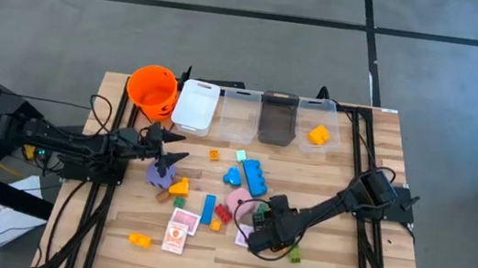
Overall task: Pick & Place Toys
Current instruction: Put the big yellow game piece into the right transparent bin
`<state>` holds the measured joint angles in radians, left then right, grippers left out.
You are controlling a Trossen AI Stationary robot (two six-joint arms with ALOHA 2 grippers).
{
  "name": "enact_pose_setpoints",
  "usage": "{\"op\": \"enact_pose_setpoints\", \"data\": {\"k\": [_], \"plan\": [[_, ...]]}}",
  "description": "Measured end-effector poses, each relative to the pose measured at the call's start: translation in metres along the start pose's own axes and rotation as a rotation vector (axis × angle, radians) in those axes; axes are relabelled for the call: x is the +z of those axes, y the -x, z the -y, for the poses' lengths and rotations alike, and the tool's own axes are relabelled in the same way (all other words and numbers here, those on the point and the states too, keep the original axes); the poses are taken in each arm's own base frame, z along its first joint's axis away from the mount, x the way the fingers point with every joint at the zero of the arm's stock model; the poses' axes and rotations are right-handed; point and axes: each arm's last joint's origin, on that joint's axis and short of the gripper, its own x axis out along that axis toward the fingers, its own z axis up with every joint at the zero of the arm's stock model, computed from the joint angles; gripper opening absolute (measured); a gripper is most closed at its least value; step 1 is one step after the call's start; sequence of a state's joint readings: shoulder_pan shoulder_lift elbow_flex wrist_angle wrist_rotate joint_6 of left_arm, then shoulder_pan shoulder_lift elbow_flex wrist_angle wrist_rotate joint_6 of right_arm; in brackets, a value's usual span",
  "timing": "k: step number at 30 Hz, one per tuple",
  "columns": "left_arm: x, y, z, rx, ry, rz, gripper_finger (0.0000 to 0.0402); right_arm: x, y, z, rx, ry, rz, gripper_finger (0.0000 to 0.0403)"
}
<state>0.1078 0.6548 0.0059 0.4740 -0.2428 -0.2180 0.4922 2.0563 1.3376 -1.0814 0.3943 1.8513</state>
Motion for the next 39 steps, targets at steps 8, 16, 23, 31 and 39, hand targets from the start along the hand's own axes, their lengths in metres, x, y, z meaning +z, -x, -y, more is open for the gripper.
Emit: {"op": "enact_pose_setpoints", "data": {"k": [8,16,23,31,39], "plan": [[0.000,0.000,0.000,-0.003,0.001,0.000,0.0301,0.000,0.003,0.012,-0.100,-0.052,0.034,0.0235],[0.000,0.000,0.000,-0.003,0.001,0.001,0.0301,-0.007,0.011,0.032,-0.283,-0.149,0.030,0.0236],[0.000,0.000,0.000,-0.002,0.001,0.001,0.0301,-0.024,0.015,0.026,-0.117,-0.155,0.066,0.0229],[0.001,0.000,0.000,0.001,0.003,0.008,0.0301,-0.021,0.015,0.021,-0.030,-0.182,0.160,0.0231],[0.001,0.000,0.000,0.000,0.003,0.007,0.0301,0.005,0.003,0.012,-0.059,-0.290,0.148,0.0230]]}}
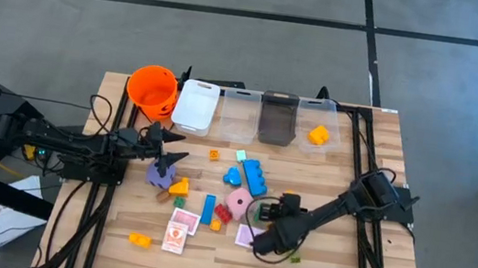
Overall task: Pick & Place Toys
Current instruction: Put the big yellow game piece into the right transparent bin
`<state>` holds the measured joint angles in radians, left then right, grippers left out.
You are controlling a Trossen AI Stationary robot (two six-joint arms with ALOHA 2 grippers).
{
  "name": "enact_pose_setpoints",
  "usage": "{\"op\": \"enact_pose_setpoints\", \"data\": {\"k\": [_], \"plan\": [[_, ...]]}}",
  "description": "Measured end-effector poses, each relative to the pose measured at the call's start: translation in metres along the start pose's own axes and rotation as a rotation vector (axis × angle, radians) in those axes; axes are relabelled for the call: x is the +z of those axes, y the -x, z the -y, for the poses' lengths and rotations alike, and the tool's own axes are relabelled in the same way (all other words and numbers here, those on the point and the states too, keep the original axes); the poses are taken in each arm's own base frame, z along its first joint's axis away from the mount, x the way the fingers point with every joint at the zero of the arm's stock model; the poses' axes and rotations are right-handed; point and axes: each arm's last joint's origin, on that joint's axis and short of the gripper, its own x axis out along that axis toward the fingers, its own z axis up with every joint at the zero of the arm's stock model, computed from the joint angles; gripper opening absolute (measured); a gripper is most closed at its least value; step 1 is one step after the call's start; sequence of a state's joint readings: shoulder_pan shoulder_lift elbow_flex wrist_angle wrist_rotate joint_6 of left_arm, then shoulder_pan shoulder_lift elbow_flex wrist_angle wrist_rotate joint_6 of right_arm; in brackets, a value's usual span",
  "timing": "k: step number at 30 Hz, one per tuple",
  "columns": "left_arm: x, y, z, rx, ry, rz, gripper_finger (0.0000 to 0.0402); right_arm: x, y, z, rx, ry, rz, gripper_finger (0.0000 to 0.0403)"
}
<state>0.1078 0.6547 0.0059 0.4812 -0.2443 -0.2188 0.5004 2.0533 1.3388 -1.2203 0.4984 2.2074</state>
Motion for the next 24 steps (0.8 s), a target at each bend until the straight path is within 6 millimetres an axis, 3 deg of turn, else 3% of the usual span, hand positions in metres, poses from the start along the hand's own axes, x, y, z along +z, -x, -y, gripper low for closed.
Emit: {"op": "enact_pose_setpoints", "data": {"k": [11,24], "plan": [[0.000,0.000,0.000,-0.001,0.000,-0.002,0.0301,0.020,-0.014,-0.014,-0.037,-0.061,-0.014,0.0230],[0.000,0.000,0.000,-0.004,0.000,-0.004,0.0301,0.018,-0.036,-0.001,-0.143,-0.052,-0.036,0.0230]]}}
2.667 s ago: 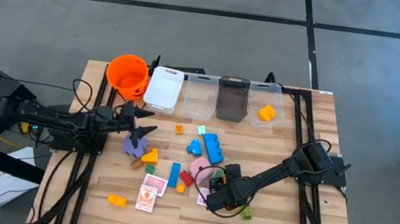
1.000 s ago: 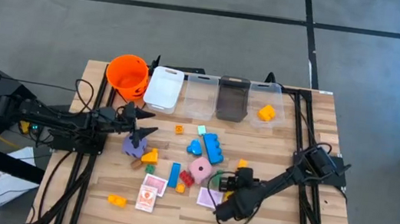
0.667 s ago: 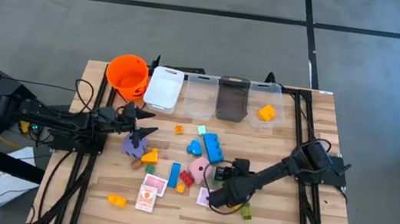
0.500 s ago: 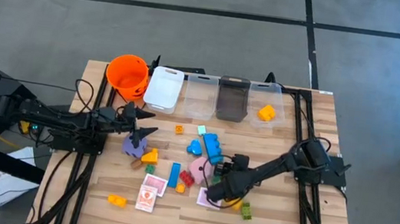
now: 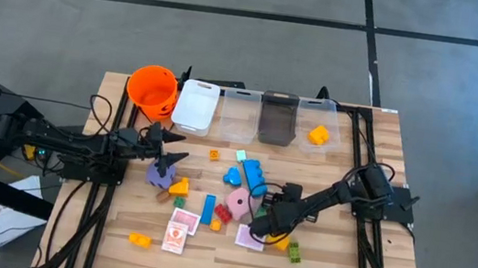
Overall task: Pick & Place Toys
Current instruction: Put the big yellow game piece into the right transparent bin
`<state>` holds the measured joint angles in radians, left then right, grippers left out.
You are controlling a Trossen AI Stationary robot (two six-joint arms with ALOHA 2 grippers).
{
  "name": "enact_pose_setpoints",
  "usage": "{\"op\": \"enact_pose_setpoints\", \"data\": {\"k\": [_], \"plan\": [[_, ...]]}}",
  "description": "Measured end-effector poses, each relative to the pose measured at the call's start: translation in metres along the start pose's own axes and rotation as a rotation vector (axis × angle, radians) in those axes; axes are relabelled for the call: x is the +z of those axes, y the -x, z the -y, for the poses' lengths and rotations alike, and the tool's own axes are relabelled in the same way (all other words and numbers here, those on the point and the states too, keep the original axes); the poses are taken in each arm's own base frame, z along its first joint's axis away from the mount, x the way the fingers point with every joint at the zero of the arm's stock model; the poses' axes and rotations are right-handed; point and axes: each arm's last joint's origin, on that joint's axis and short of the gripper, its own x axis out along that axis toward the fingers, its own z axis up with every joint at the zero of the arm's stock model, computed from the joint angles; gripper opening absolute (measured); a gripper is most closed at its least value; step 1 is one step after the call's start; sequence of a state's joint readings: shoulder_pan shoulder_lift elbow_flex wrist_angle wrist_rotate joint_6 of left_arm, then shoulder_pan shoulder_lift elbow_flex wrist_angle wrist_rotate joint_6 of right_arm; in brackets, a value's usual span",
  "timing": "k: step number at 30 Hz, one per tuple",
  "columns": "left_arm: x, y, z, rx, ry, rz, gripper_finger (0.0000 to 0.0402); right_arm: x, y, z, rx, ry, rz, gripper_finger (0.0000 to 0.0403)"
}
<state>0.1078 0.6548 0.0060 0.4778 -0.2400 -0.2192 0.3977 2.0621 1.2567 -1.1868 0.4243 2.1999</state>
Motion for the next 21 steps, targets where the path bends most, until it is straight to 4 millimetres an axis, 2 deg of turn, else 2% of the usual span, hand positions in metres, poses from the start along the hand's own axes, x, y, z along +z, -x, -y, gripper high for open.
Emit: {"op": "enact_pose_setpoints", "data": {"k": [10,17,21], "plan": [[-0.0001,0.0000,0.0000,0.001,-0.001,-0.001,0.0301,-0.0022,-0.0041,-0.0009,0.011,0.066,0.048,0.0230],[-0.0001,0.0000,-0.0001,0.002,-0.001,0.000,0.0301,0.0006,-0.0058,-0.0028,0.071,0.072,0.154,0.0230],[-0.0001,0.0000,-0.0001,0.005,-0.001,0.000,0.0301,0.0010,-0.0057,-0.0029,0.079,0.073,0.167,0.0212]]}}
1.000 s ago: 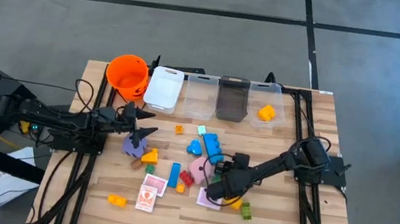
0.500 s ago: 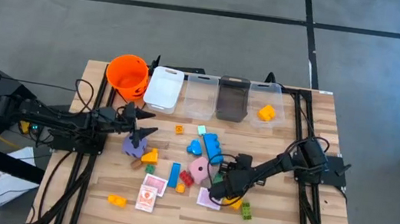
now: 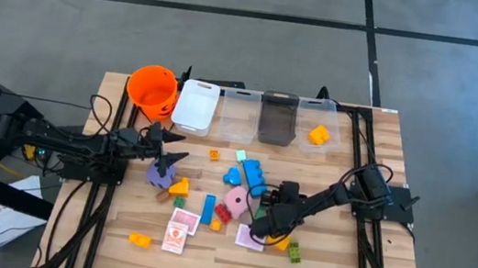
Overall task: Pick & Place Toys
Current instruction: Put the big yellow game piece into the right transparent bin
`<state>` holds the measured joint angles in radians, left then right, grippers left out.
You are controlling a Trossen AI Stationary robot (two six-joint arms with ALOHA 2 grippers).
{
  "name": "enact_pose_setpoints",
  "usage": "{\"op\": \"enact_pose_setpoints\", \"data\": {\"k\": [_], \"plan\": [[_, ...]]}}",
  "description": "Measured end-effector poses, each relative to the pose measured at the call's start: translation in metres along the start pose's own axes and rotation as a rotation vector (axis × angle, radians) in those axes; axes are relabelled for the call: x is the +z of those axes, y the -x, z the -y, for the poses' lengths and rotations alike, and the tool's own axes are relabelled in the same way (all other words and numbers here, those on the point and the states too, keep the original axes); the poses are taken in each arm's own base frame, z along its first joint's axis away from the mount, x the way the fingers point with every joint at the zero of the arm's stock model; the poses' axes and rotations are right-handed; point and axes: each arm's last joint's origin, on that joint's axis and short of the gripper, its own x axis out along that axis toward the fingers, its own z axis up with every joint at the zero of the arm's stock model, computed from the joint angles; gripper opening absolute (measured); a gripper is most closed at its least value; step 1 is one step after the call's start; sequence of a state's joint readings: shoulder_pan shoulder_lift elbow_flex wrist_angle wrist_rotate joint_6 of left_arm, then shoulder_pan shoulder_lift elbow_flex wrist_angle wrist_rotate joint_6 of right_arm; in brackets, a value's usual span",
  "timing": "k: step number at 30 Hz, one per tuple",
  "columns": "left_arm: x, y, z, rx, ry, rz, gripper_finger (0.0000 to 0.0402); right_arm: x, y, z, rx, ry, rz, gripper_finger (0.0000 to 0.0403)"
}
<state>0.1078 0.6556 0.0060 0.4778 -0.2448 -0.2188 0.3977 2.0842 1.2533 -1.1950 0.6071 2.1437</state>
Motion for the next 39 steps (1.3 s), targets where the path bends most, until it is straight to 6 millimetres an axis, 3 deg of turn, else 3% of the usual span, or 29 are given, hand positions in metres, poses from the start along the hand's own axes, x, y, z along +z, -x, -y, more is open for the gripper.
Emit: {"op": "enact_pose_setpoints", "data": {"k": [6,16,24,29,39], "plan": [[0.000,0.000,0.000,0.000,0.000,0.000,0.0301,0.000,0.000,0.000,0.001,0.008,0.004,0.0127],[0.000,0.000,0.000,-0.001,0.000,0.000,0.0301,0.011,0.009,0.010,-0.062,0.042,0.037,0.0129],[0.000,0.000,0.000,-0.004,0.000,-0.001,0.0301,0.046,0.039,0.025,-0.117,0.028,0.121,0.0145],[0.000,0.000,0.000,-0.004,-0.001,-0.004,0.0301,0.071,0.052,0.033,0.032,-0.004,0.211,0.0130],[-0.001,0.000,0.000,-0.003,0.006,-0.009,0.0301,0.141,0.055,0.040,0.137,-0.019,0.376,0.0151]]}}
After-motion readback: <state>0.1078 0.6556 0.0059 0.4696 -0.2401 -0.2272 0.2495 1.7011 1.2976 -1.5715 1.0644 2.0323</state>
